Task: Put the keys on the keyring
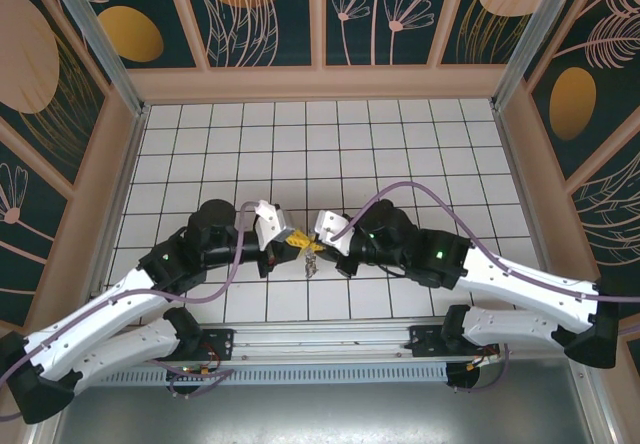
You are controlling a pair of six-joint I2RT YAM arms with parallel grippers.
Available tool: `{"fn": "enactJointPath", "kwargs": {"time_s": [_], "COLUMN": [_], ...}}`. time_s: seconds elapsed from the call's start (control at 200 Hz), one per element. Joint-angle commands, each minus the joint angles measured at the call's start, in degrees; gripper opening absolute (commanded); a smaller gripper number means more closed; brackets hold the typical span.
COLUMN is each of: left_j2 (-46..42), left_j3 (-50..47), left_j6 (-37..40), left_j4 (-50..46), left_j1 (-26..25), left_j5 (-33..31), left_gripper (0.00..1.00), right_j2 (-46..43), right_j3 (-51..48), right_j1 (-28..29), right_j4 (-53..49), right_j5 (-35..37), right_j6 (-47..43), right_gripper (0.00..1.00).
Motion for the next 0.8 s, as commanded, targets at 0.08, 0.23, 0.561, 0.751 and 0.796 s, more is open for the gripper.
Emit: {"fn": "enactJointPath", "kwargs": {"time_s": [0.08, 0.23, 0.561, 0.751, 0.796], "left_j2": [-5.5, -6.6, -10.3, -9.9, -9.9], "left_j3": [-4.7, -6.9, -11.6, -11.5, -11.6], "left_j6": [-6.0, -8.4, -12.1, -11.7, -11.7], "left_j4": [15.7, 22.5, 33.4, 32.6, 32.6], "left_j1": [-0.6, -0.6, -0.6, -0.6, -0.6], "left_j5": [9.4, 12.3, 11.8, 11.5, 11.3], "left_gripper": [0.00, 0.00, 0.00, 0.00, 0.00], "right_j2": [-5.8, -7.8, -8.1, -9.9, -10.5], "right_j3": [-3.3, -6.4, -8.7, -9.4, -9.7], "right_j1": [0.0, -0.6, -0.9, -1.0, -1.0], "right_j4": [9.3, 13.7, 17.3, 18.3, 18.5], "right_j5": [-1.6, -5.3, -8.5, -7.7, -7.7], "right_j6": [2.5, 5.4, 8.5, 9.3, 9.5], "right_gripper": [0.00, 0.00, 0.18, 0.21, 0.21]}}
